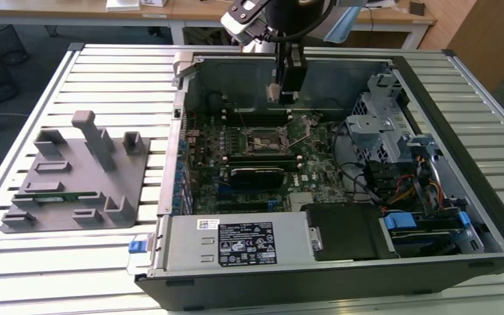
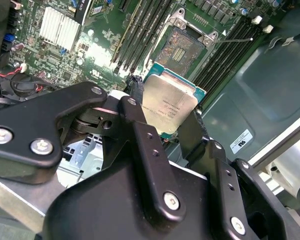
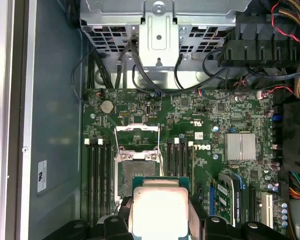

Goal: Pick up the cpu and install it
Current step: 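Place the cpu into insertion slot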

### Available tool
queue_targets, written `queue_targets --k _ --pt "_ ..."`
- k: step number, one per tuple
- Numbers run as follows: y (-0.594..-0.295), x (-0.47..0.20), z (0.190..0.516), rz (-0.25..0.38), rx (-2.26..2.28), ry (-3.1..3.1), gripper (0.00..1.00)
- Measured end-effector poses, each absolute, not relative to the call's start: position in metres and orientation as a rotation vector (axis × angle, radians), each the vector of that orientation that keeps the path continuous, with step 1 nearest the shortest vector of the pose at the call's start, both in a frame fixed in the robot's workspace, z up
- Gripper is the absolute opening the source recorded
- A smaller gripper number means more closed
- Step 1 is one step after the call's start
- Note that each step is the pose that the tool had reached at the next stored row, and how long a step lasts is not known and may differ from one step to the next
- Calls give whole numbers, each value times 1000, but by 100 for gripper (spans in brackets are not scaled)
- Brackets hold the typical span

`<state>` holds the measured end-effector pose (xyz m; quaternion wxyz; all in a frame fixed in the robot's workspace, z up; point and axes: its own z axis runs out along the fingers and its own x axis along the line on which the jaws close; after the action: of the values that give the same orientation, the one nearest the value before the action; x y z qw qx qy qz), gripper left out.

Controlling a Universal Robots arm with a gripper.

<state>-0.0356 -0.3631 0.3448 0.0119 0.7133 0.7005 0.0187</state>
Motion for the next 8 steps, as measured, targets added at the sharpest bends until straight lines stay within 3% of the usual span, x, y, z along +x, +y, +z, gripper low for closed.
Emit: queue_targets --k 8 --pt "-363 -36 343 58 2223 2186 53"
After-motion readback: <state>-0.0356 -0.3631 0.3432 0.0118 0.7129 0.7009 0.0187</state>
